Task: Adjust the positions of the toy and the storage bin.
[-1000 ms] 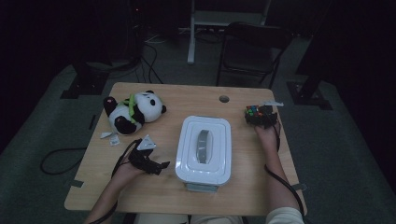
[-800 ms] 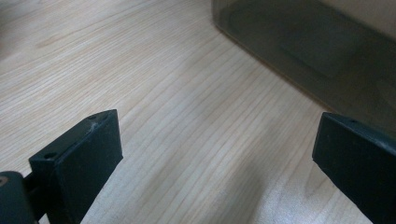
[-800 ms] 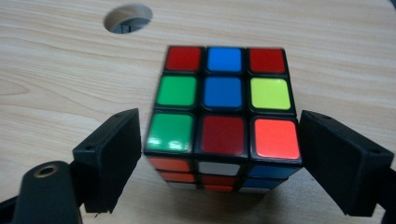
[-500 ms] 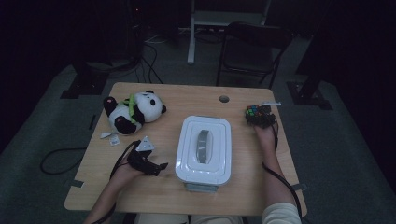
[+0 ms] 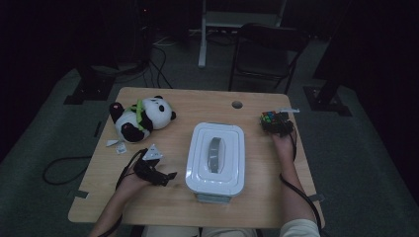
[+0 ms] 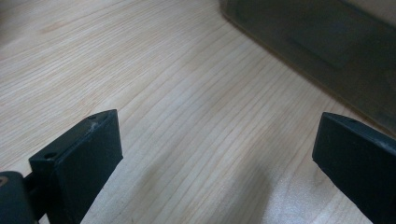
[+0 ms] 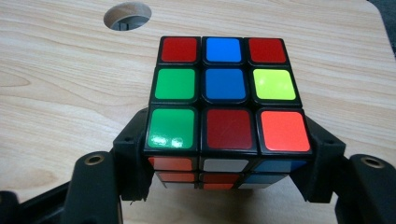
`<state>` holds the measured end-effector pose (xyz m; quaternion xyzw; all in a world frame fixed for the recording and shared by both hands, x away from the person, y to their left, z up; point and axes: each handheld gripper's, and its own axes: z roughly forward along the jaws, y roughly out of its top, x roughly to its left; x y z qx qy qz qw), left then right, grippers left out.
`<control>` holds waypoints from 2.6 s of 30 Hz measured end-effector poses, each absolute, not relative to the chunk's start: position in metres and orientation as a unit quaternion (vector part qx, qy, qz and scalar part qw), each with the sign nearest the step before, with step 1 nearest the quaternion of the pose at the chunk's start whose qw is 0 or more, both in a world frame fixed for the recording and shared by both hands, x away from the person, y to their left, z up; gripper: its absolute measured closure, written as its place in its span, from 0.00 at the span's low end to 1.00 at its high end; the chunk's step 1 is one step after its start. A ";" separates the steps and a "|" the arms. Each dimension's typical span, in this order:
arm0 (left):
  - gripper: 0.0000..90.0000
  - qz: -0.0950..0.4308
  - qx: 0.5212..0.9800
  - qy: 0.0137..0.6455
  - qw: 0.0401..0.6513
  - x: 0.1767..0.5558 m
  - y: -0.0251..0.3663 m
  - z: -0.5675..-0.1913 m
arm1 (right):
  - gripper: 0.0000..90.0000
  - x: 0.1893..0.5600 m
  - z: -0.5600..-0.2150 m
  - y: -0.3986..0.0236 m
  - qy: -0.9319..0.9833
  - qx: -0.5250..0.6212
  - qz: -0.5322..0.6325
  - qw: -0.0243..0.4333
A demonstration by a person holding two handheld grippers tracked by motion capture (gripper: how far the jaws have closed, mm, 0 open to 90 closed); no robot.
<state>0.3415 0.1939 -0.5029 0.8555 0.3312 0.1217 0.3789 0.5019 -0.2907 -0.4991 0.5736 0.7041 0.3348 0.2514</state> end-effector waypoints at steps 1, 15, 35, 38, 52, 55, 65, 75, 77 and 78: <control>0.02 0.121 0.856 0.331 0.379 0.342 0.194 -0.503 | 0.38 0.501 -0.498 -0.291 0.704 0.574 0.335 0.251; 0.02 0.125 0.857 0.329 0.376 0.342 0.193 -0.505 | 0.38 0.469 -0.491 -0.297 0.703 0.574 0.337 0.250; 0.03 0.140 0.843 0.365 0.370 0.328 0.236 -0.510 | 0.38 0.388 -0.482 -0.296 0.707 0.566 0.337 0.258; 0.03 0.142 0.841 0.372 0.367 0.326 0.243 -0.512 | 0.38 0.381 -0.481 -0.296 0.705 0.568 0.338 0.258; 0.03 0.150 0.824 0.407 0.365 0.314 0.272 -0.521 | 0.38 0.325 -0.481 -0.300 0.705 0.568 0.341 0.253; 0.03 0.147 0.821 0.415 0.362 0.313 0.276 -0.522 | 0.38 0.309 -0.480 -0.301 0.709 0.565 0.336 0.256; 0.02 0.175 0.827 0.425 0.326 0.312 0.273 -0.524 | 0.38 0.270 -0.488 -0.314 0.702 0.580 0.328 0.252; 0.02 0.181 0.818 0.442 0.322 0.311 0.269 -0.524 | 0.38 0.258 -0.497 -0.327 0.699 0.591 0.313 0.252; 0.02 0.182 0.817 0.442 0.321 0.311 0.269 -0.524 | 0.38 0.259 -0.499 -0.327 0.701 0.591 0.308 0.254; 0.03 0.182 0.817 0.443 0.321 0.311 0.269 -0.524 | 0.38 0.261 -0.500 -0.327 0.701 0.591 0.307 0.255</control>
